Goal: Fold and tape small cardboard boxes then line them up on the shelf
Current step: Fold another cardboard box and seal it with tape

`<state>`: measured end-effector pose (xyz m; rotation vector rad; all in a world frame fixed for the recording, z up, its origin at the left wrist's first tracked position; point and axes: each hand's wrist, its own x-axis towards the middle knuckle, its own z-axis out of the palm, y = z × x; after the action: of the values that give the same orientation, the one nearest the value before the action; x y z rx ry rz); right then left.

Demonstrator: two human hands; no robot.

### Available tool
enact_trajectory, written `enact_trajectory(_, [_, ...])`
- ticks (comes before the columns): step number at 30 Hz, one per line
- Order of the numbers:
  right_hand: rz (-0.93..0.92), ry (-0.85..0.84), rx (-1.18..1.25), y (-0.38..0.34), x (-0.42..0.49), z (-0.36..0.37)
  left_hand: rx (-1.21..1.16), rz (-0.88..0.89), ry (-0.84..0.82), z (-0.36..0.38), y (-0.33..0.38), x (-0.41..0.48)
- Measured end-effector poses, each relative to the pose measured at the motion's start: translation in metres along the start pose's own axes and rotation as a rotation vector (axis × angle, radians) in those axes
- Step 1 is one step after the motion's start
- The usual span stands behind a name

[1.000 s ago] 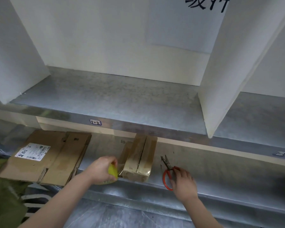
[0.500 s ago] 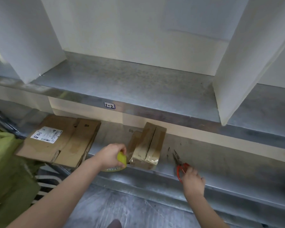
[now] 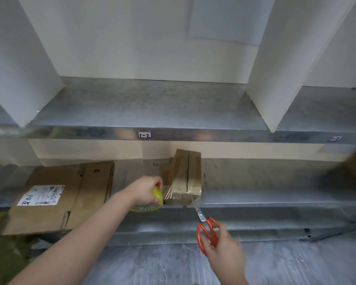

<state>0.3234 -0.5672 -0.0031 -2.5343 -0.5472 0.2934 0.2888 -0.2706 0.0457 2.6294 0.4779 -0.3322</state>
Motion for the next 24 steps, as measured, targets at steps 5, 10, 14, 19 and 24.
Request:
enact_trajectory(5, [0.093,-0.158,0.153,-0.038,-0.019,0.022,-0.006,0.058,-0.018,-0.003,-0.007,0.000])
enact_trajectory(10, [0.171,-0.308,0.397,-0.059,-0.020,0.041,-0.028,0.092,0.014,-0.002,-0.011,0.000])
enact_trajectory(14, [0.215,-0.339,0.516,-0.069,-0.014,0.047,-0.044,0.101,0.005,-0.002,-0.016,0.000])
enact_trajectory(19, [0.242,-0.342,0.570,-0.076,-0.005,0.050,-0.063,0.103,-0.011,-0.001,-0.020,-0.002])
enact_trajectory(24, [0.256,-0.325,0.600,-0.078,-0.001,0.053,-0.058,0.118,-0.007,-0.001,-0.021,-0.005])
